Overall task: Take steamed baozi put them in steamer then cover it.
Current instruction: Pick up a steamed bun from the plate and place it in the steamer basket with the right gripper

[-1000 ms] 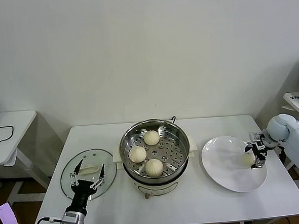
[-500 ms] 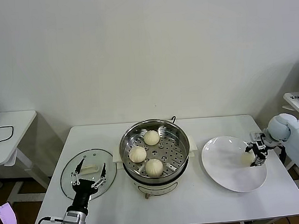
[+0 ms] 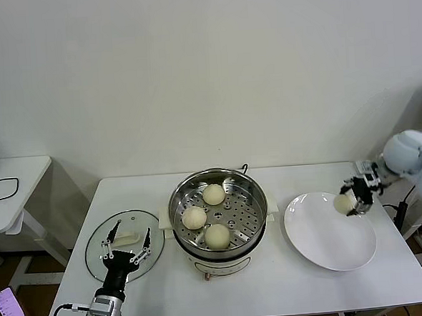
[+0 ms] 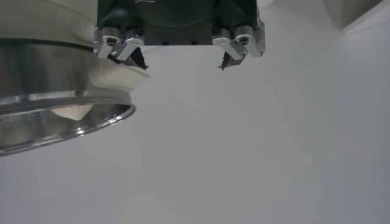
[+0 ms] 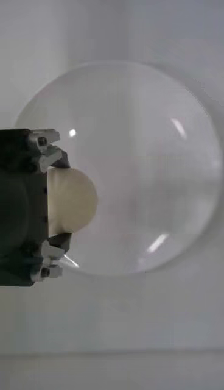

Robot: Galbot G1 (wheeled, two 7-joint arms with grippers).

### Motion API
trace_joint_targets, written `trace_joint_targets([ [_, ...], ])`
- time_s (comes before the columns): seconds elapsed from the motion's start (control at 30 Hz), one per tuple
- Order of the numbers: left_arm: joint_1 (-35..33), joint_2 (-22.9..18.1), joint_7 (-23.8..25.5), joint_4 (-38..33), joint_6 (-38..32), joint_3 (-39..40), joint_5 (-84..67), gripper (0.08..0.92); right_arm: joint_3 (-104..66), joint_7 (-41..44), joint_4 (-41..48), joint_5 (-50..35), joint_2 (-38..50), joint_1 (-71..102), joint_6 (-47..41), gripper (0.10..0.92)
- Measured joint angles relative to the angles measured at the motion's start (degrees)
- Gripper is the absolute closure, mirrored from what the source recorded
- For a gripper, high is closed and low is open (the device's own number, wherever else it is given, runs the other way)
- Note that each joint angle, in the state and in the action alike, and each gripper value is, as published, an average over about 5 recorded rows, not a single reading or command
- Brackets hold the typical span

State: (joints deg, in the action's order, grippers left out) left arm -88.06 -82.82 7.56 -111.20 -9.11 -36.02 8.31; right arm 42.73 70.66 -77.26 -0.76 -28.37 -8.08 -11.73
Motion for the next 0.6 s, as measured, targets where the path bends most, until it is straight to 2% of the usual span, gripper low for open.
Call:
trace_joint_targets([
  [0.3, 0.01, 0.11, 0.19, -0.09, -0.44, -0.31, -0.16, 0.177, 21.96, -1.74, -11.98, -17.31, -2.42, -23.6, -7.89, 0.304],
  [0.6, 0.1, 0.31, 0.37, -0.33, -0.59, -1.07, -0.35, 0.177, 33.75, -3.93, -15.09, -28.24, -12.51, -36.51, -12.27, 0.304],
])
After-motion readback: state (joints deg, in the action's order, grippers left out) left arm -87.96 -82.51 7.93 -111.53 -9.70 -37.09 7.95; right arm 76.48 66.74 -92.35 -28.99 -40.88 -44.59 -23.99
